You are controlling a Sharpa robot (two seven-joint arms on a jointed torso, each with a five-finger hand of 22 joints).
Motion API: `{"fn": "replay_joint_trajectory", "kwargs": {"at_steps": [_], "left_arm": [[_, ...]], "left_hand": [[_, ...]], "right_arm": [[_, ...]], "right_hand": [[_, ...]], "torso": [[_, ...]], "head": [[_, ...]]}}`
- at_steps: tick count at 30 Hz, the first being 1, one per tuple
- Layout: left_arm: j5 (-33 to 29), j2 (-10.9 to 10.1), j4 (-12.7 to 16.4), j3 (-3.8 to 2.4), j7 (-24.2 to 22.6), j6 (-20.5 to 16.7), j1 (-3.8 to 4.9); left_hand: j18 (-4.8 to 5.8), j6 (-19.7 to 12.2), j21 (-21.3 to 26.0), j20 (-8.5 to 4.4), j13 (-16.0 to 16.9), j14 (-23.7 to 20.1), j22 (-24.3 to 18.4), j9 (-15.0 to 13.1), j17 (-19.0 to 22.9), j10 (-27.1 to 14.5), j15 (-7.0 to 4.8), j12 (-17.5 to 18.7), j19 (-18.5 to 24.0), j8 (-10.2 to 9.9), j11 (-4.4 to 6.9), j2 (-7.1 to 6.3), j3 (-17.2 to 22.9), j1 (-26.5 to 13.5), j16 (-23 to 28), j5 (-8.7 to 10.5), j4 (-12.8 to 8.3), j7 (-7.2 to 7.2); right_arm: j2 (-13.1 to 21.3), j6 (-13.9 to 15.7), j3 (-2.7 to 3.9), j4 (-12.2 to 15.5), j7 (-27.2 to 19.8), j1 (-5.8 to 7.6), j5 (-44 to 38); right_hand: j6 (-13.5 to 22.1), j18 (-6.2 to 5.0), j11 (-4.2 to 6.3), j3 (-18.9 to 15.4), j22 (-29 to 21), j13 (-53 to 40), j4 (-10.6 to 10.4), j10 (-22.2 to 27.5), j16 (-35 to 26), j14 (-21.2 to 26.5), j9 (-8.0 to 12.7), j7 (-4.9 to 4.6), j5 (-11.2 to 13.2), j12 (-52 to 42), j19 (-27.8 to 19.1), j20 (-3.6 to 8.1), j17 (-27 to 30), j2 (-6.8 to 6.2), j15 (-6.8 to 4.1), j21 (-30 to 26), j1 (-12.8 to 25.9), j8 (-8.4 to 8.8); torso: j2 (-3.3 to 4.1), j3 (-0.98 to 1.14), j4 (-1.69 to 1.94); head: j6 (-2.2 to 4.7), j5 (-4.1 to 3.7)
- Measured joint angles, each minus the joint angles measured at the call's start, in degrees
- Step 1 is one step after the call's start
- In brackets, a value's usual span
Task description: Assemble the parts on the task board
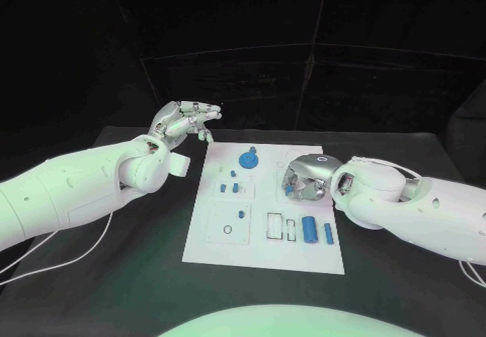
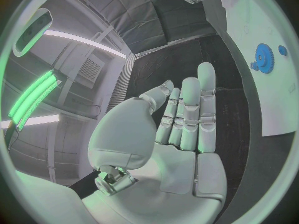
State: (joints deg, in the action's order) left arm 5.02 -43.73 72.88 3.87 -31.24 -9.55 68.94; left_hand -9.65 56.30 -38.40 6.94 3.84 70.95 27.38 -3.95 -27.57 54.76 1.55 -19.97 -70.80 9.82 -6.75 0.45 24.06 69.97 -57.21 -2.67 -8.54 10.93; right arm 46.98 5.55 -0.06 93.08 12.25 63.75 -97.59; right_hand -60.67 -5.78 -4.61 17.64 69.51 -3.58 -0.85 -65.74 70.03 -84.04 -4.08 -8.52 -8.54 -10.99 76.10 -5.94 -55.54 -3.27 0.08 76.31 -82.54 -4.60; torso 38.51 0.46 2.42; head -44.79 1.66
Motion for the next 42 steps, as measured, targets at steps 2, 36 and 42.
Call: {"fn": "replay_joint_trajectory", "kwargs": {"at_steps": [2, 36, 42], "left_arm": [[0.0, 0.0, 0.0, 0.0, 0.0, 0.0, 0.0], [0.0, -0.2, 0.1, 0.0, 0.1, 0.2, 0.01], [0.0, 0.2, 0.1, 0.0, 0.2, 0.2, 0.04]], "left_hand": [[0.0, 0.0, 0.0, 0.0, 0.0, 0.0, 0.0, 0.0, 0.0, 0.0, 0.0, 0.0, 0.0, 0.0, 0.0, 0.0, 0.0, 0.0, 0.0, 0.0, 0.0, 0.0], [0.01, -0.2, 0.2, 0.0, 0.0, 0.0, -0.1, 0.0, 0.1, -0.2, 0.0, -0.4, 0.0, 0.0, -0.21, 0.0, 0.0, 0.0, 0.0, 0.0, 0.0, 0.21], [0.01, -0.2, 0.2, 0.0, 0.0, 0.0, -0.1, 0.0, 0.1, -0.2, 0.0, -0.4, 0.0, 0.0, -0.21, 0.0, 0.0, 0.0, 0.0, 0.0, 0.0, 0.21]], "right_arm": [[0.0, 0.1, 0.0, 0.0, 0.1, -0.06, -0.4], [-1.7, 8.2, 0.26, 9.4, -6.1, 0.06, 2.1], [-6.2, 8.1, 0.07, 7.5, -8.2, -1.39, 3.5]], "right_hand": [[0.0, 0.0, 0.02, 1.4, 0.3, 0.1, 0.5, -0.2, 0.2, 0.0, 0.0, 0.0, 1.0, 0.3, 0.0, 0.0, -0.1, 0.31, 0.0, 0.4, -0.3, 0.0], [-1.6, 0.93, 0.11, 7.4, 2.1, -0.1, 2.4, -2.2, 1.3, 0.0, 0.0, -0.18, 1.3, 2.2, 0.8, 0.02, -1.1, -0.5, 0.01, 1.6, -0.1, 0.01], [-1.6, 0.92, 0.11, 7.4, 2.1, -0.1, 2.4, -2.1, 1.3, 0.0, 0.1, -0.18, 1.3, 2.2, 0.8, 0.02, -1.1, -0.5, 0.01, 1.6, -0.1, 0.01]], "torso": [[-0.01, 0.0, 0.0], [-0.06, -0.11, 0.02], [-0.02, -0.09, 0.02]], "head": [[-0.03, 0.01], [-0.09, 0.82], [-0.26, 1.17]]}}
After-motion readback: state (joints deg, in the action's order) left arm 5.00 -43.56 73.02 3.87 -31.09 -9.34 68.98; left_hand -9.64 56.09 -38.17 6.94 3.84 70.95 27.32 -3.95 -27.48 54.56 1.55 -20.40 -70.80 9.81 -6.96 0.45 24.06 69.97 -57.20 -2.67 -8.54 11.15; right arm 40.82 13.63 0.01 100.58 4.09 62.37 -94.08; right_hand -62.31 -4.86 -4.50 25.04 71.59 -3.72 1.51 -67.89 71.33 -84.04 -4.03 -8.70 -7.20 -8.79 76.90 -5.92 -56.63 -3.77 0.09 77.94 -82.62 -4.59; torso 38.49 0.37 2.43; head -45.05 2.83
